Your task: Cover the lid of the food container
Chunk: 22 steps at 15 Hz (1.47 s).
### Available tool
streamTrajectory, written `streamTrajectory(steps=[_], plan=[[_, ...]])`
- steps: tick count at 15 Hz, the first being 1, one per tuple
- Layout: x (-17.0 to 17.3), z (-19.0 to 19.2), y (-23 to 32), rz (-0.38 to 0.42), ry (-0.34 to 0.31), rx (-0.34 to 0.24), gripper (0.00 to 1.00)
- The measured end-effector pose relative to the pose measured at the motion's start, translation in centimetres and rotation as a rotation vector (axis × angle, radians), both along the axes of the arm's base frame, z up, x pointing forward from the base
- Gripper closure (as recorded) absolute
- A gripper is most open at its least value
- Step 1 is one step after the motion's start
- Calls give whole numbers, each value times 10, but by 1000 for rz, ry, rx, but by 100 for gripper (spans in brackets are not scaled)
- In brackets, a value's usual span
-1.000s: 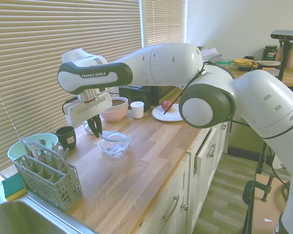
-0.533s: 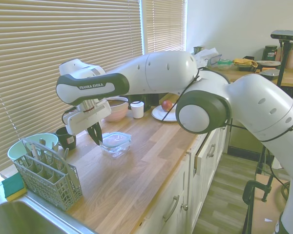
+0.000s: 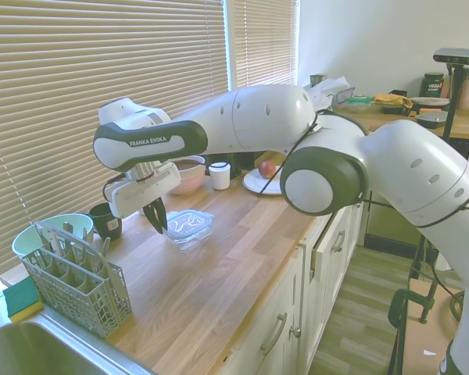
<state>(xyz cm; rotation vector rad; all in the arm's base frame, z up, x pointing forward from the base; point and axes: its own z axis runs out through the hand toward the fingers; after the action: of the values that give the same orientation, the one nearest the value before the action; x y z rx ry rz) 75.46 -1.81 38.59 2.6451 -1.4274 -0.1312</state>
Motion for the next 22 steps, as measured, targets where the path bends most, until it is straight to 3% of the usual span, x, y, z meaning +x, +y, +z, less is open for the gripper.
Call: streamTrajectory(steps=[14,22], plan=[[1,1,-28,-53,-22,-2,0],[5,36,-47,-61,-123,29,0]])
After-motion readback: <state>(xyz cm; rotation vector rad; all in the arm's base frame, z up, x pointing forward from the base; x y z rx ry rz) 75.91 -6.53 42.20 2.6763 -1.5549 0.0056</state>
